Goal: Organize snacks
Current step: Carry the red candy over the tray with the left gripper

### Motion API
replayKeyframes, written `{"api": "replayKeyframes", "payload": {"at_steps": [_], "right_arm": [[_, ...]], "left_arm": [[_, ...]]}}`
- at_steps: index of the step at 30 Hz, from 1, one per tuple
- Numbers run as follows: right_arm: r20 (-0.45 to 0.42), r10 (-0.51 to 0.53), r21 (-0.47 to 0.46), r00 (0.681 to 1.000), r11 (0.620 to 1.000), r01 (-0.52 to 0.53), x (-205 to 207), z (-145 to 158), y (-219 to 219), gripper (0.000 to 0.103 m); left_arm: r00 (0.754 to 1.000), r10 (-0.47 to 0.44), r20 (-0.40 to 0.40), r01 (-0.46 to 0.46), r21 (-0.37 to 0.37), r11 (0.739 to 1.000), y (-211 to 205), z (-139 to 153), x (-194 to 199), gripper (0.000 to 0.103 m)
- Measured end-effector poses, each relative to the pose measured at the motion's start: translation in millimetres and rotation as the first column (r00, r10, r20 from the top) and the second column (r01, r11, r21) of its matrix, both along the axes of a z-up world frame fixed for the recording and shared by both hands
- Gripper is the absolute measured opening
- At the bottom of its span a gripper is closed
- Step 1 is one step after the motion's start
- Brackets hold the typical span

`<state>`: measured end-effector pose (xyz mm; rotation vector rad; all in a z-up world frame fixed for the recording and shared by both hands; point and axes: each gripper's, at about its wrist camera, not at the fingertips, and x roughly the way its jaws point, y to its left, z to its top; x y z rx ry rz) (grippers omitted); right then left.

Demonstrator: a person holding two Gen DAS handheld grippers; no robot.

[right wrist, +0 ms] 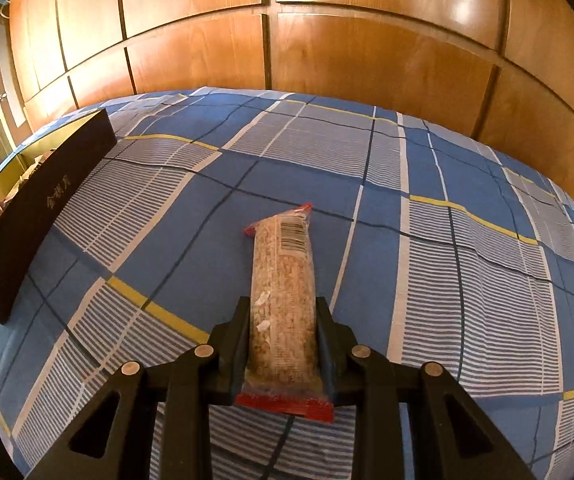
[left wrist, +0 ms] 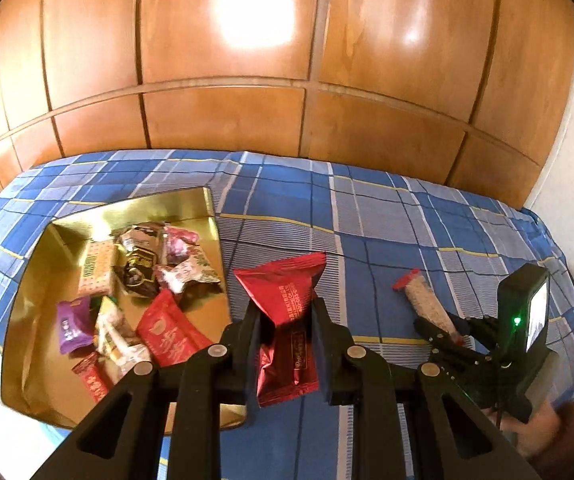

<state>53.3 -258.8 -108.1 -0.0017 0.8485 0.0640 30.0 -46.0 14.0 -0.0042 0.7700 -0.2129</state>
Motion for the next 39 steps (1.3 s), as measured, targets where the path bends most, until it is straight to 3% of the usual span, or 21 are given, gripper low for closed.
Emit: {"api": "replayKeyframes", "payload": {"at_steps": [10,22,26,34,39], "right_arm": [[0.01,-0.006,-0.018,1.0,1.0,0.007,-2,0,3,0.029],[0.013,-0.007,-0.025,1.0,1.0,0.007,-2,0,3,0.029],[0.014,-0.007,-0.019,1.0,1.0,0.007,-2,0,3,0.029],[0.017,-0.007,-0.009,1.0,1.0,0.007,-1,0,2,0.029],[0.018,-0.007,-0.005,1.0,1.0,0.007,-1,0,2,0.029]], "left_arm": [[0.996,0.087,0.009,-0.087,-0.002,0.996,42,1,-12,0.023],[0.976,0.214,-0.039,-0.213,0.012,0.977,100,-22,-17,0.023],[0.959,0.278,-0.059,-0.278,0.007,0.961,129,-28,-18,0.023],[0.893,0.44,-0.095,-0.448,-0.079,0.891,209,-24,-18,0.023],[0.891,0.433,-0.137,-0.447,-0.096,0.889,214,-33,-9,0.023]]}}
